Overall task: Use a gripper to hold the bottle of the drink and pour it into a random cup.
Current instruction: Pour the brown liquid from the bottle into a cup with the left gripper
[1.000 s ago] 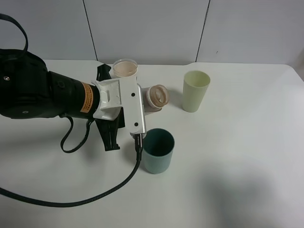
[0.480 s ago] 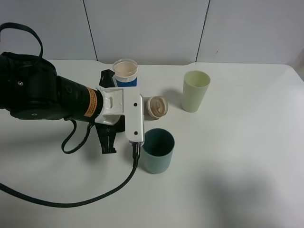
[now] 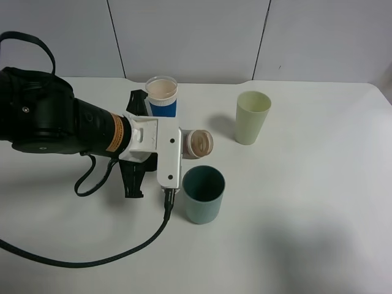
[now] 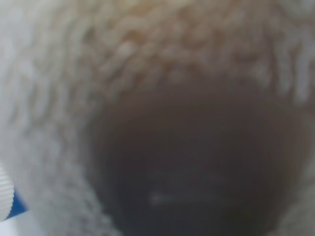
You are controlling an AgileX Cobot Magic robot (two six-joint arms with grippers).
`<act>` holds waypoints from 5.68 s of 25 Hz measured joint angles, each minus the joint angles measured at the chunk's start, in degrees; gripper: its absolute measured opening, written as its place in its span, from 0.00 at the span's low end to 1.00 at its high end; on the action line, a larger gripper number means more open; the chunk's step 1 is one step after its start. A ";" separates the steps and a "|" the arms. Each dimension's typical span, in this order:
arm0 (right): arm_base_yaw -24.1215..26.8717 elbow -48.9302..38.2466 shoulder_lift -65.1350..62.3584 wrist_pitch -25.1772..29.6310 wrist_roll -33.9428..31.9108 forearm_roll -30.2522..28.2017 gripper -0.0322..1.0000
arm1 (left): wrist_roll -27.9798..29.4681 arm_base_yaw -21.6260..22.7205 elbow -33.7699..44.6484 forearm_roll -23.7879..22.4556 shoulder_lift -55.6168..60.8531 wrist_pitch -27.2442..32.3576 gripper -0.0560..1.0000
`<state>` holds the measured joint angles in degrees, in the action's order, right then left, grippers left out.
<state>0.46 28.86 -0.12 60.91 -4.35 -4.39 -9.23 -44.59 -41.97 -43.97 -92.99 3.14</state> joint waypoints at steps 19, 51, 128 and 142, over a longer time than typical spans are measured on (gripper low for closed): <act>0.00 0.00 0.00 0.00 0.00 0.00 1.00 | 0.61 -0.16 2.34 -4.31 3.73 3.56 0.37; 0.00 0.00 0.00 0.00 -0.13 -0.17 1.00 | 3.41 -3.27 0.17 -10.78 1.89 8.37 0.37; 0.00 0.00 0.00 0.05 -2.47 -0.89 1.00 | 14.19 -12.01 -1.33 -26.18 1.83 23.26 0.37; 0.00 0.00 0.00 0.05 -2.52 -1.66 1.00 | 14.24 -12.01 -1.33 -28.76 1.83 24.74 0.37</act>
<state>0.46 28.86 -0.12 60.96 -6.88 -6.04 5.01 -56.60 -43.29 -72.73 -91.17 27.88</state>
